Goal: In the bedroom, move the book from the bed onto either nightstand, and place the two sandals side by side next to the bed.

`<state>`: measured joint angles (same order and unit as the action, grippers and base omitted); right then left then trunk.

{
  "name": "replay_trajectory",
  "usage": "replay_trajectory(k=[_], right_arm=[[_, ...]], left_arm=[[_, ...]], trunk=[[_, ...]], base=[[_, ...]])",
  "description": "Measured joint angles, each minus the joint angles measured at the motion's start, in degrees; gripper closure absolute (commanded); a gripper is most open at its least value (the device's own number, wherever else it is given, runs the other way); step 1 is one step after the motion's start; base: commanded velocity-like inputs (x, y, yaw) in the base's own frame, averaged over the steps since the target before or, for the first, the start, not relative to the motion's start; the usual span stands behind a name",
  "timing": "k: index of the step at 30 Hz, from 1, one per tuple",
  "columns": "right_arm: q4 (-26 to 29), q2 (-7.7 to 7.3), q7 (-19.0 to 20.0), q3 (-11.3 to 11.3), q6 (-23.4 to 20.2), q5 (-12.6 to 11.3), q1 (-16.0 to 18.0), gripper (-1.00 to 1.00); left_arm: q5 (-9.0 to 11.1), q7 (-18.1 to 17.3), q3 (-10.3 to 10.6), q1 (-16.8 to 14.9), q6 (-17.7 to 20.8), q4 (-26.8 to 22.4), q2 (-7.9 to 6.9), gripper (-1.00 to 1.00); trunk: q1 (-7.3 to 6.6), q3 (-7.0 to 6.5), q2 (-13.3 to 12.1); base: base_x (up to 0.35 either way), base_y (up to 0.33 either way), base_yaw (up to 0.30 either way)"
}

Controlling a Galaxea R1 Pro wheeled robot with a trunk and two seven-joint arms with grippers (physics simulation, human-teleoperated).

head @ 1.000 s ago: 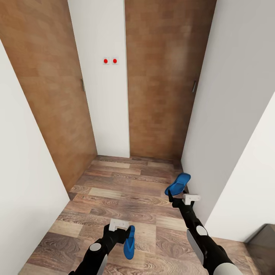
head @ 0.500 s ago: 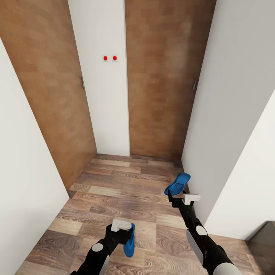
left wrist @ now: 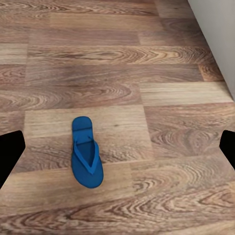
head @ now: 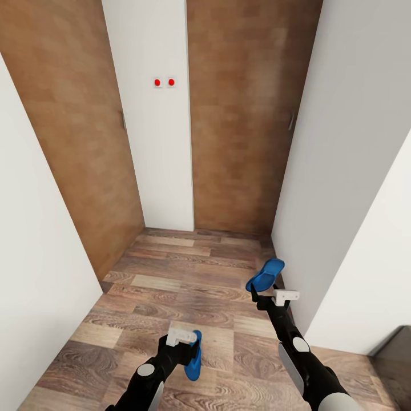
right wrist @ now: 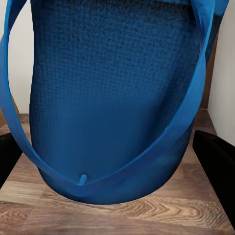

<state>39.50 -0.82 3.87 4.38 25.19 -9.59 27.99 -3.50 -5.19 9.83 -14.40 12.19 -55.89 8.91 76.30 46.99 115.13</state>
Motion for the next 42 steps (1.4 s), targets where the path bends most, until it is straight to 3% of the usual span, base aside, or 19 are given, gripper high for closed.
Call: replay_trajectory(k=[42], right_arm=[[-0.2,0.0,0.0,-0.1,0.0,-0.1,0.0,1.0]], left_arm=[[0.0,0.0,-0.1,0.1,-0.3,0.1,-0.07,-1.0]], trunk=[[8.79,7.19,16.1]], base=[[0.0,0.0,0.0]])
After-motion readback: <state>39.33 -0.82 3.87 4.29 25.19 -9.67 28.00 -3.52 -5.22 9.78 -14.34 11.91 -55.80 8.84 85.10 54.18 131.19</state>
